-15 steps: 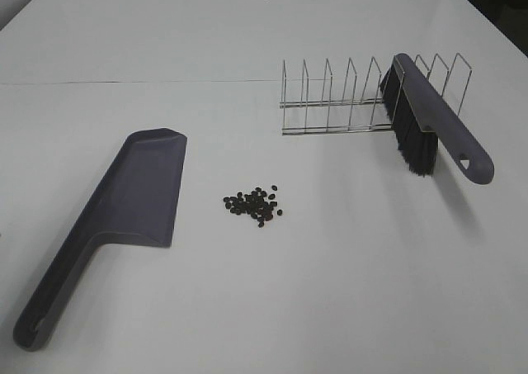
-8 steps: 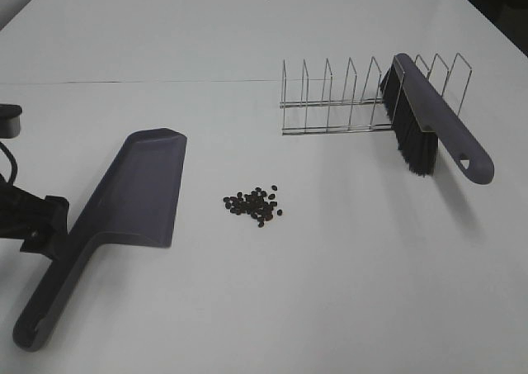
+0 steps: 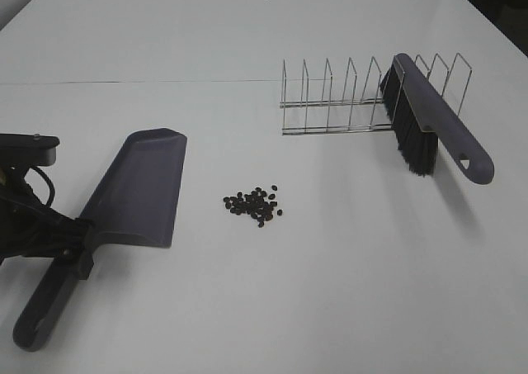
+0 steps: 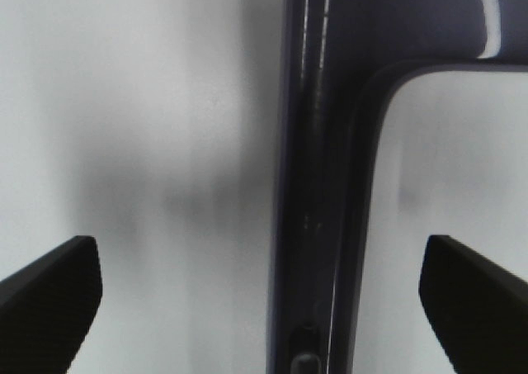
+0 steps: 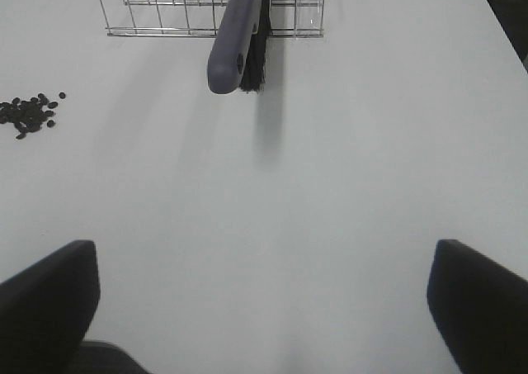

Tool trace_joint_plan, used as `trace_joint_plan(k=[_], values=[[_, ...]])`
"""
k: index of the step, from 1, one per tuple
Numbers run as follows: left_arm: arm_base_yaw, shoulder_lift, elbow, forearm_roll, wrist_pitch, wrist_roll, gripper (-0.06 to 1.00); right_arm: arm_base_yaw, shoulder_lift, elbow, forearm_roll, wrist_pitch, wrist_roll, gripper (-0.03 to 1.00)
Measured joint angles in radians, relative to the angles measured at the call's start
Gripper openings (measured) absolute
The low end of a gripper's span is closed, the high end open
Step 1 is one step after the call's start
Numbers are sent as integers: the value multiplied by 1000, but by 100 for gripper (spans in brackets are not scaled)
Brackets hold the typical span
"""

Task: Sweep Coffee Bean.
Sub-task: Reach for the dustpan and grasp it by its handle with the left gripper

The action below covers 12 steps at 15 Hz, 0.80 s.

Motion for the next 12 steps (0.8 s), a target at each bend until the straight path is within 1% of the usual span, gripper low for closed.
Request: trace_joint_plan(k=[5,6,7,11,12], values=[[-23,65,-53,0,-7,-10,90,0,0,0,0,0,0,98],[-47,108,-84,0,-6,-38,82,0,0,0,0,0,0,98],[-53,127,-91,0,-6,-52,77,0,0,0,0,0,0,98],[-56,169,-117,-7,1,-71,65,0,0,0,0,0,0,98],[-56,176,-128,-7,3,-72,60,0,0,0,0,0,0,98]])
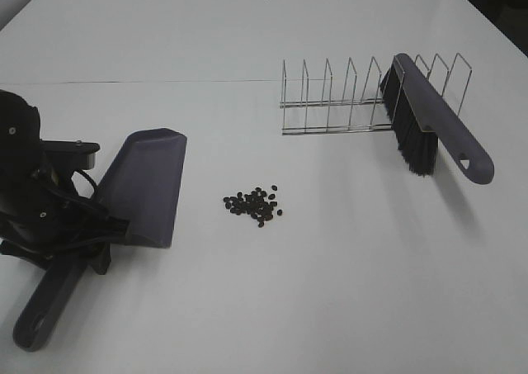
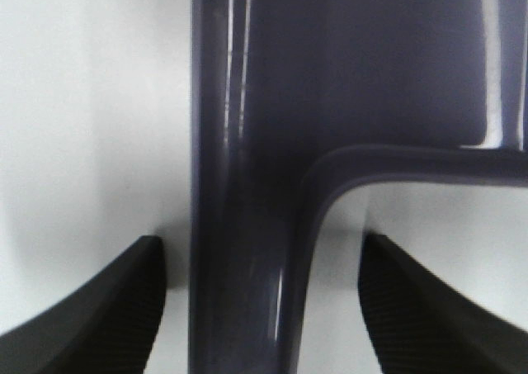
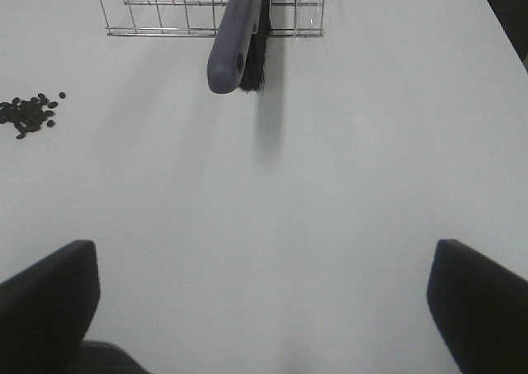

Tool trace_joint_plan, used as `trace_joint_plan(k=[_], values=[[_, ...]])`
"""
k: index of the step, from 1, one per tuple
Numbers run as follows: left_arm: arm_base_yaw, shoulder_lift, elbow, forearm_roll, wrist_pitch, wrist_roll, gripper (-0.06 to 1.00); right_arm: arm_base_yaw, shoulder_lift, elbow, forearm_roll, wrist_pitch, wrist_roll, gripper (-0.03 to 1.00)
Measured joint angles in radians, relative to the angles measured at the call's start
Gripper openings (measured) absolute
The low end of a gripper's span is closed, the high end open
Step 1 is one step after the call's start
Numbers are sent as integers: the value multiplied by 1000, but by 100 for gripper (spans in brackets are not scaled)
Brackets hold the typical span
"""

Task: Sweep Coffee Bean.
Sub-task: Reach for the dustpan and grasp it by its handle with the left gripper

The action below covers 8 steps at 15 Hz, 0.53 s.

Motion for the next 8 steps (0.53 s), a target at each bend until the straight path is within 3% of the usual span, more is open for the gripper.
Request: trace_joint_plan(k=[4,8], values=[[0,16,-22,-2,1,-2,31,0,0,0,0,0,0,98],[-2,17,-23,-2,1,14,31,0,0,0,0,0,0,98]])
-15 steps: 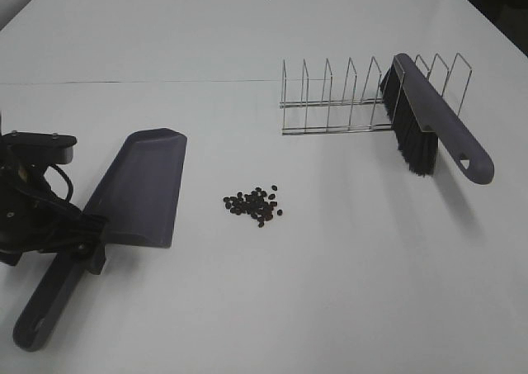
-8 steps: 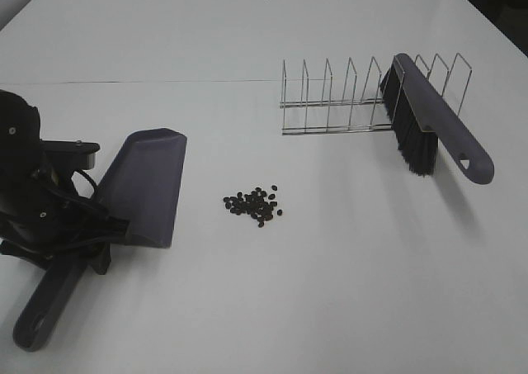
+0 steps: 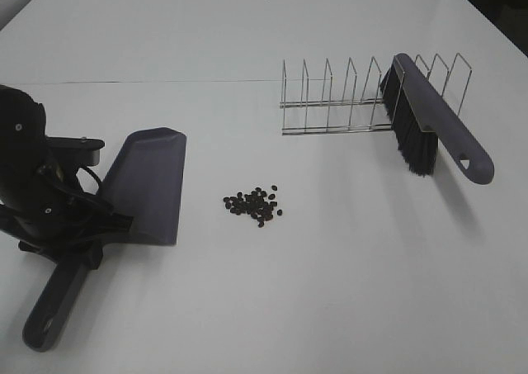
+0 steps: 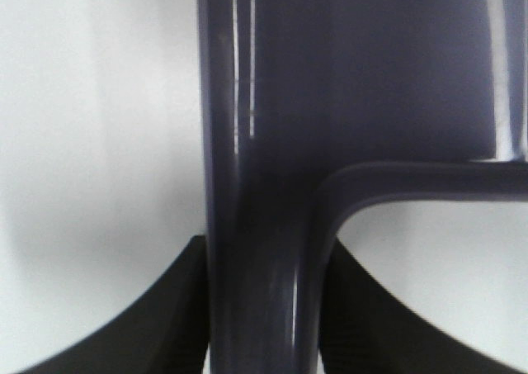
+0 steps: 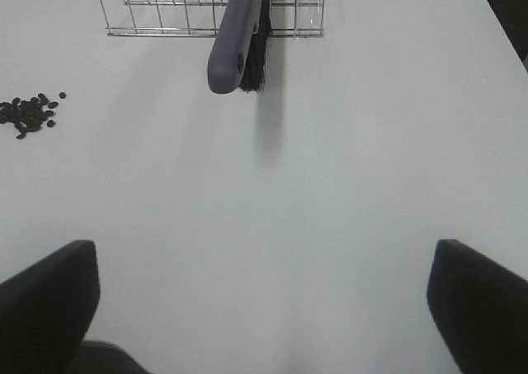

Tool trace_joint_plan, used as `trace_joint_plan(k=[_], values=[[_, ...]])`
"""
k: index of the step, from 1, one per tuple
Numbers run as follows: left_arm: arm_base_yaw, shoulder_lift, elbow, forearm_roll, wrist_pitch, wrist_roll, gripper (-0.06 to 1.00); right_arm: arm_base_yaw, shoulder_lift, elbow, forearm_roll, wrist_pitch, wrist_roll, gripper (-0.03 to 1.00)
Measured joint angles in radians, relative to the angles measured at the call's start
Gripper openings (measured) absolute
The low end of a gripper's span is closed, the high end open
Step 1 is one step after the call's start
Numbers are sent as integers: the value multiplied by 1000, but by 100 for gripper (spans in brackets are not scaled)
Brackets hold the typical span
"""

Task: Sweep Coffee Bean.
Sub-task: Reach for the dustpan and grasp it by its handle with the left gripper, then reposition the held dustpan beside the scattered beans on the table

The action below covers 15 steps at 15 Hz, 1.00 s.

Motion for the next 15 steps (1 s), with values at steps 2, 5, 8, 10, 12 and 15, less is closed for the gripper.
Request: trace_joint_plan(k=[2,5,8,10,12,15], values=[[0,0,-1,4,5,26,31,0,0,0,0,0,0,98],[0,0,-1,19,14,33,31,0,0,0,0,0,0,98],[0,0,-1,20,18,68,31,0,0,0,0,0,0,98],[0,0,-1,20,24,100,31,0,0,0,0,0,0,98],[0,0,-2,20,27,121,31,0,0,0,0,0,-2,98],[0,0,-4,17,33,126,31,0,33,-7,7,0,-2,98]])
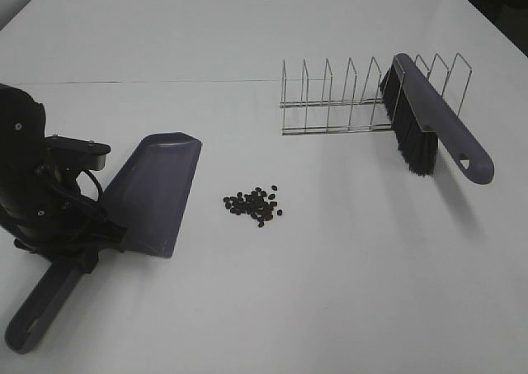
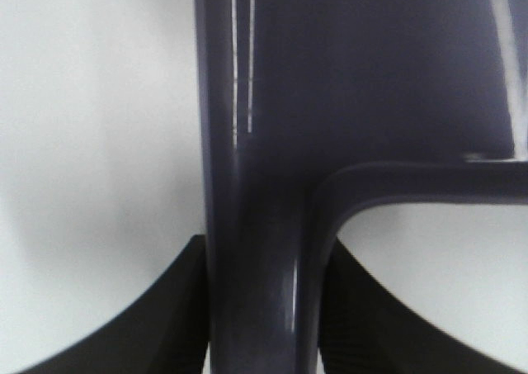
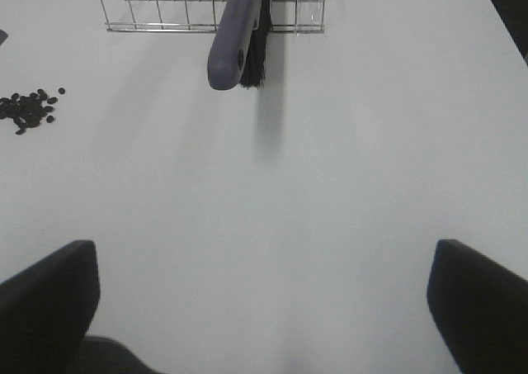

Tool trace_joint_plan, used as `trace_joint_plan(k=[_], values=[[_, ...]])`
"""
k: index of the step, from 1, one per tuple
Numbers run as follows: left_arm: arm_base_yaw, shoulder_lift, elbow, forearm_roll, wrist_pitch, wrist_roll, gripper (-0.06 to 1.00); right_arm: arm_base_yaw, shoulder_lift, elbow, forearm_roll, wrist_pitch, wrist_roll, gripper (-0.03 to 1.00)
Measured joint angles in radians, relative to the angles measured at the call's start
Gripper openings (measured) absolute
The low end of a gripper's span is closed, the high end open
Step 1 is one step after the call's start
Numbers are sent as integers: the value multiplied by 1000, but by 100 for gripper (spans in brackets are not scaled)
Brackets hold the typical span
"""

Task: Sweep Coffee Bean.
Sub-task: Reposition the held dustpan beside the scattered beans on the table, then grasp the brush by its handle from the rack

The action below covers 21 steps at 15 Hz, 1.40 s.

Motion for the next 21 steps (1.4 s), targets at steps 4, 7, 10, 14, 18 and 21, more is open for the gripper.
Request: trace_joint_plan(k=[4,7,10,14,18,21], values=[[0,1,0,-8,2,3,31,0,279,-108,9,0,1,98],[0,1,0,-8,2,3,31,0,607,-228,34,-3,0,98],[0,1,0,-8,2,6,31,0,937,-410,82,-5,0,98],[0,1,0,-8,15,14,31,0,1410,-749,90,10,-30,98],[0,1,-1,-15,18,15,31,0,1777,-1069,95,72,-72,98],[0,1,-1,-19,19,15,31,0,1992,-1255,103,101,-77,98]])
